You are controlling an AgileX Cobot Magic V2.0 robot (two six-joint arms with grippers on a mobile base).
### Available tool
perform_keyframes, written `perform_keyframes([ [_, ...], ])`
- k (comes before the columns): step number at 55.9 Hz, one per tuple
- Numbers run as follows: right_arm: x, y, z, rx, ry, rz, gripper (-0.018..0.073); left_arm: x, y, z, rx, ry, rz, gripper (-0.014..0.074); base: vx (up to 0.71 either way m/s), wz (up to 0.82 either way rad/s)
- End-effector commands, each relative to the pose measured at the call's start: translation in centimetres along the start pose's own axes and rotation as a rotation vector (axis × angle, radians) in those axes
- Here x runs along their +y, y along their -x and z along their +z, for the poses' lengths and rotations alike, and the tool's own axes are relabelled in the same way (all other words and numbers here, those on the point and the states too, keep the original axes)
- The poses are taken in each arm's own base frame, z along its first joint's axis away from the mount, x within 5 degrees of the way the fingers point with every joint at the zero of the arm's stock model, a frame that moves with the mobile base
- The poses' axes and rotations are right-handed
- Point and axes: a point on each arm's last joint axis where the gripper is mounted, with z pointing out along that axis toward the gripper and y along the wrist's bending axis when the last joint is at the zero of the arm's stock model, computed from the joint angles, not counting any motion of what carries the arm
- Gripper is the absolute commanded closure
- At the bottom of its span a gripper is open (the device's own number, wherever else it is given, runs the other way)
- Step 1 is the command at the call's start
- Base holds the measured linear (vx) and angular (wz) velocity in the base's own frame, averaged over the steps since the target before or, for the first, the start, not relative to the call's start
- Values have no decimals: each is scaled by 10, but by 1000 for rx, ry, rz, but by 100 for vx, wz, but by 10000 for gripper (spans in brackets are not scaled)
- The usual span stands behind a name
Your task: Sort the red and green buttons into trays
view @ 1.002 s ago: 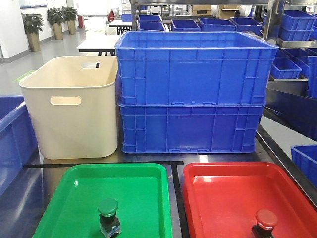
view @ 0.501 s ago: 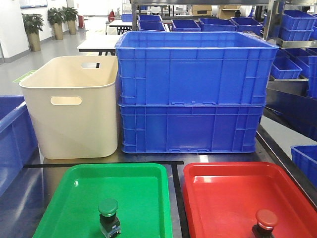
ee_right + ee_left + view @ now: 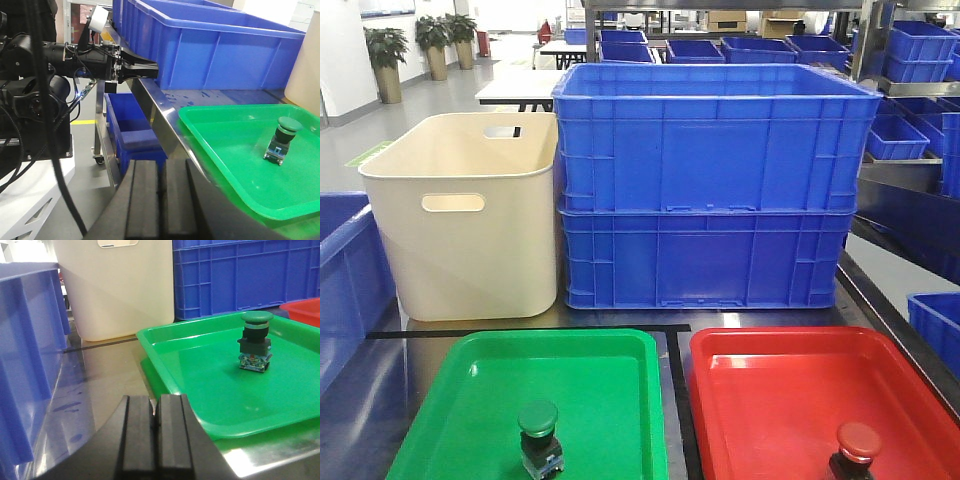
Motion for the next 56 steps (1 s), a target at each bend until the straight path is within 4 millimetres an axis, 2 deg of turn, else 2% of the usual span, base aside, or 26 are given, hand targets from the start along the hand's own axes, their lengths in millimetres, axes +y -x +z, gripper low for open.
perform_keyframes([
  [1, -3, 9, -1, -36, -17, -3, 571, 0, 16, -3, -110, 1, -11, 601, 0, 0],
  [25, -3, 9, -1, -35, -19, -3, 571, 0, 16, -3, -110, 1, -11, 601, 0, 0],
  [31, -10, 14, -2, -68, -90, -12, 571, 0, 16, -3, -110, 1, -11, 601, 0, 0],
  [38, -36, 21, -9, -165, -382, 55, 571, 0, 16, -3, -110, 1, -11, 601, 0, 0],
  [46, -72, 17, -34, -320, -837, 281, 571, 0, 16, -3, -110, 1, -11, 601, 0, 0],
  [52, -84, 7, -42, -305, -995, 310, 571, 0, 16, -3, -110, 1, -11, 601, 0, 0],
  [56, -86, 4, -41, -257, -1012, 210, 571, 0, 16, -3, -110, 1, -11, 601, 0, 0],
])
